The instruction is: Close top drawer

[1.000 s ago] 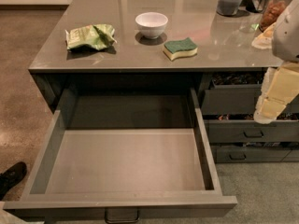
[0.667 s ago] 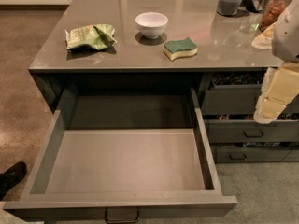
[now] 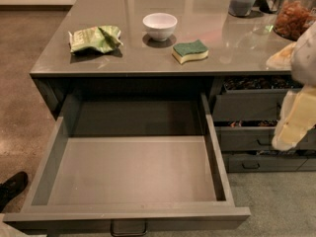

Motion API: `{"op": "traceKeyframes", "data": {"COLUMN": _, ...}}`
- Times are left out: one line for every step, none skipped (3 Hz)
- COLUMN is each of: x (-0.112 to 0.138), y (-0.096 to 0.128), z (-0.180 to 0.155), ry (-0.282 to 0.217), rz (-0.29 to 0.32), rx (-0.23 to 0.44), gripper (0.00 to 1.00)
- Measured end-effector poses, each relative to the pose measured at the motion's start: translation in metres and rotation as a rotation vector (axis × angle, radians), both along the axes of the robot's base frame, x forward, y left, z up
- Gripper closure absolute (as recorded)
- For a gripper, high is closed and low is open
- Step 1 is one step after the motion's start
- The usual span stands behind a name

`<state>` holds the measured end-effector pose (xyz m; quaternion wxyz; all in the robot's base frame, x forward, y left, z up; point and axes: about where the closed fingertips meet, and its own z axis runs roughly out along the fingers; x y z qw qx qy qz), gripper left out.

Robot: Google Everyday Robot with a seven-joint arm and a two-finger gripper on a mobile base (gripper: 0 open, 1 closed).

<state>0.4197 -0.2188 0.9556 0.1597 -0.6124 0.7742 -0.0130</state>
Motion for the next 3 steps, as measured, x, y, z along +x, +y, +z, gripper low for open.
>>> {"op": "traceKeyframes", "data": {"x": -0.023, "y": -0.003, "z": -0.039, "ry": 0.066, "rz": -0.002, "rx": 0.035, "gripper": 0.00}}
{"op": "traceKeyframes", "data": {"x": -0.053, "y": 0.002, "z": -0.081, "ry": 0.106, "rz": 0.023, "rx": 0.086, "gripper": 0.00}}
{"op": "traceKeyframes", "data": {"x": -0.102, "y": 0.006, "z": -0.143, "ry": 0.138, "rz": 0.061, "rx": 0.160, "gripper": 0.00}}
